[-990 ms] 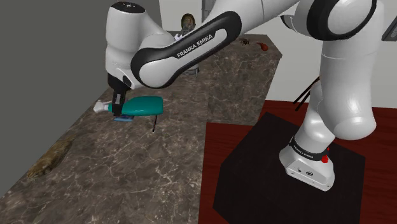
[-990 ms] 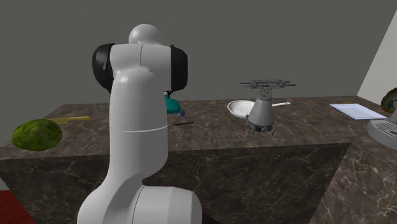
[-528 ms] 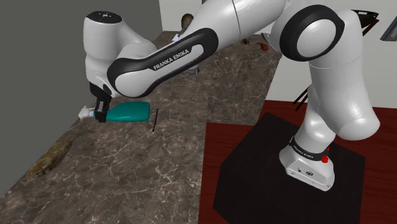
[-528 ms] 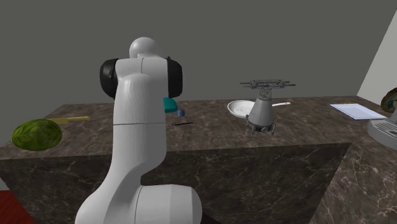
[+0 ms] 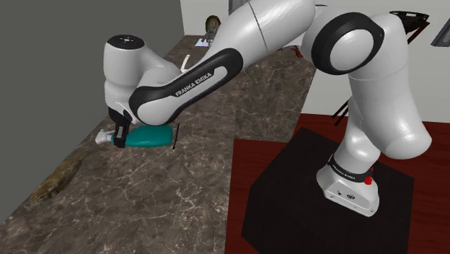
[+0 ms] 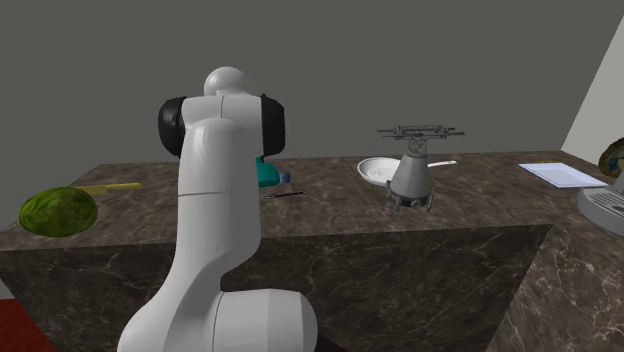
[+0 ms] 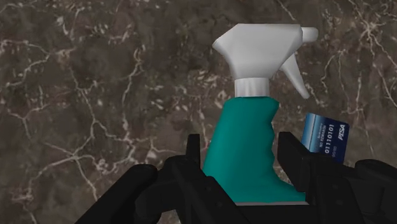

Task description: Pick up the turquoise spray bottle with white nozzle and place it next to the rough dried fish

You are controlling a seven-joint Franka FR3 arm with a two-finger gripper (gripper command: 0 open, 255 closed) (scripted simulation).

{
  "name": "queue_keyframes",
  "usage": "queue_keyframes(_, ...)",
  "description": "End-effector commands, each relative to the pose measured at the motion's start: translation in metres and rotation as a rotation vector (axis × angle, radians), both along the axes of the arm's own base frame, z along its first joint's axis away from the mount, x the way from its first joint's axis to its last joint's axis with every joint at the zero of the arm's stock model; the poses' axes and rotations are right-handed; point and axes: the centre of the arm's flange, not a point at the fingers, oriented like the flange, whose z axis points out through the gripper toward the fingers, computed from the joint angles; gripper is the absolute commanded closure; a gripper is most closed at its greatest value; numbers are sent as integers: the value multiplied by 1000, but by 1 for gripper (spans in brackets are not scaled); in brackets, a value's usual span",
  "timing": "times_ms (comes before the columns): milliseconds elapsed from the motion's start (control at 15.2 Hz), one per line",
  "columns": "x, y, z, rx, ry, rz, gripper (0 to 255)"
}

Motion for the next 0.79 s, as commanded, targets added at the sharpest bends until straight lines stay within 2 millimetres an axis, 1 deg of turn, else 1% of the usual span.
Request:
queue_keyframes(0,1,0,-11,1,0,-1,255)
queue_keyframes(528,1,0,-55,1,0,-1,255)
queue_keyframes(726,1,0,-55,1,0,-1,255)
